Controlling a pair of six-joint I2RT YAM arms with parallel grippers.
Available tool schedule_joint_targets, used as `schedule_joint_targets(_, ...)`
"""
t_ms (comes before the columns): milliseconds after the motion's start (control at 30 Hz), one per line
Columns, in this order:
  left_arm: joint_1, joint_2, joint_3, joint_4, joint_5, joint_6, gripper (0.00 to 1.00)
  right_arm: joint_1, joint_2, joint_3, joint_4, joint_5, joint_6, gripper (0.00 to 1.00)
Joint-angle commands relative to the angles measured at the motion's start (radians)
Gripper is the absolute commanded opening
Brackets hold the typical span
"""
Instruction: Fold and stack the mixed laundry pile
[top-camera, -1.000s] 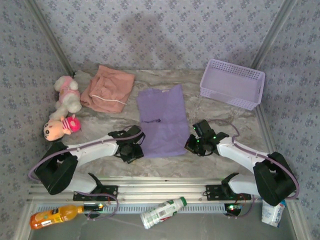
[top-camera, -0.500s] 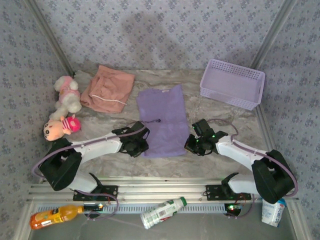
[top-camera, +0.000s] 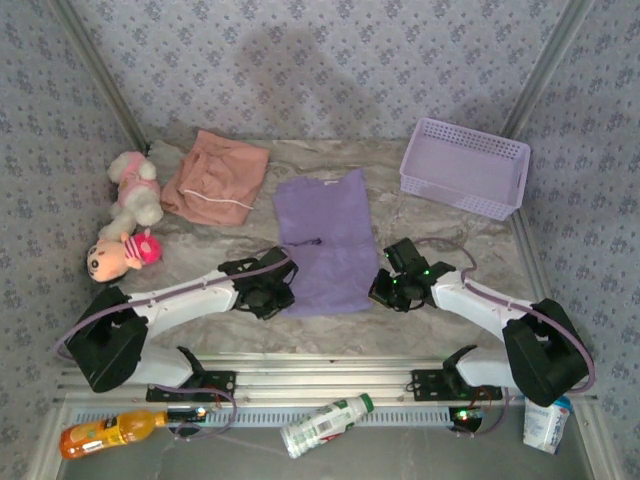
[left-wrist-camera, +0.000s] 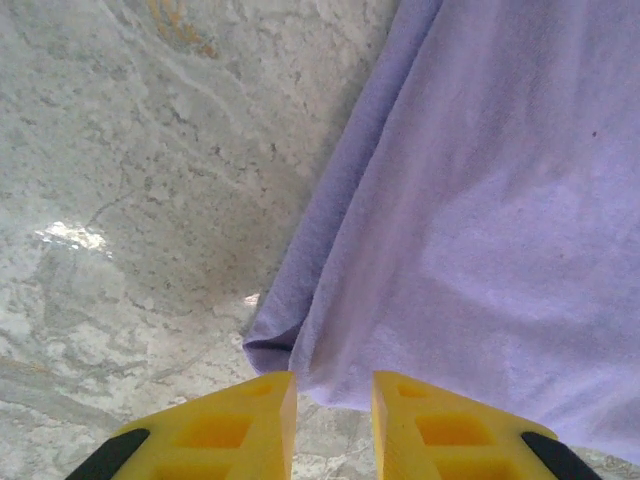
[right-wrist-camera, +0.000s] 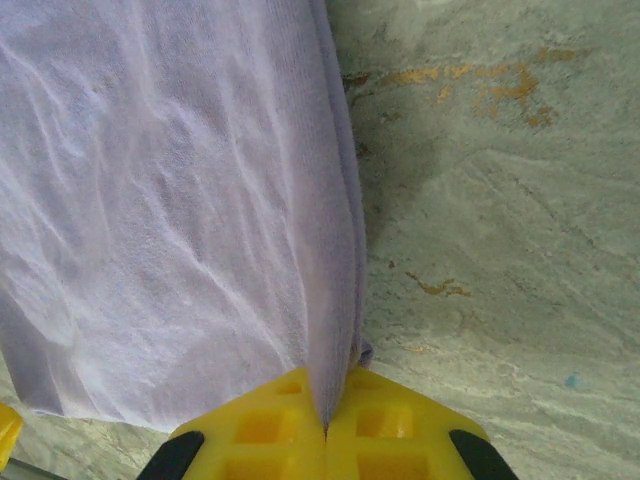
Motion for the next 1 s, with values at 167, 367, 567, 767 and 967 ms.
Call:
schedule_joint_targets(167, -0.026, 0.060, 0.000, -0.047, 0.005, -0.159, 0.26, 0.006, 0.004, 0.022, -0.032, 0.021, 0.001, 0.00)
schedule_joint_targets(367, -0.027, 0.084, -0.035, -0.006, 0.004, -0.205, 0.27, 0.009, 0.005, 0.022, -0.030, 0.031, 0.003, 0.00)
schedule_joint_targets(567, -0.022, 0.157, -0.009, 0.004, 0.010, -0.174, 0.26, 0.009, 0.015, 0.020, -0.024, 0.036, 0.000, 0.00)
schedule_joint_targets(767, -0.010, 0.238, 0.032, 0.009, 0.007, -0.116, 0.08, 0.018, 0.031, 0.031, -0.031, 0.047, -0.031, 0.00)
schedule_joint_targets(967, 0.005, 0.248, 0.052, -0.014, -0.016, -0.047, 0.00, 0.020, 0.038, 0.057, -0.086, 0.068, -0.097, 0.00)
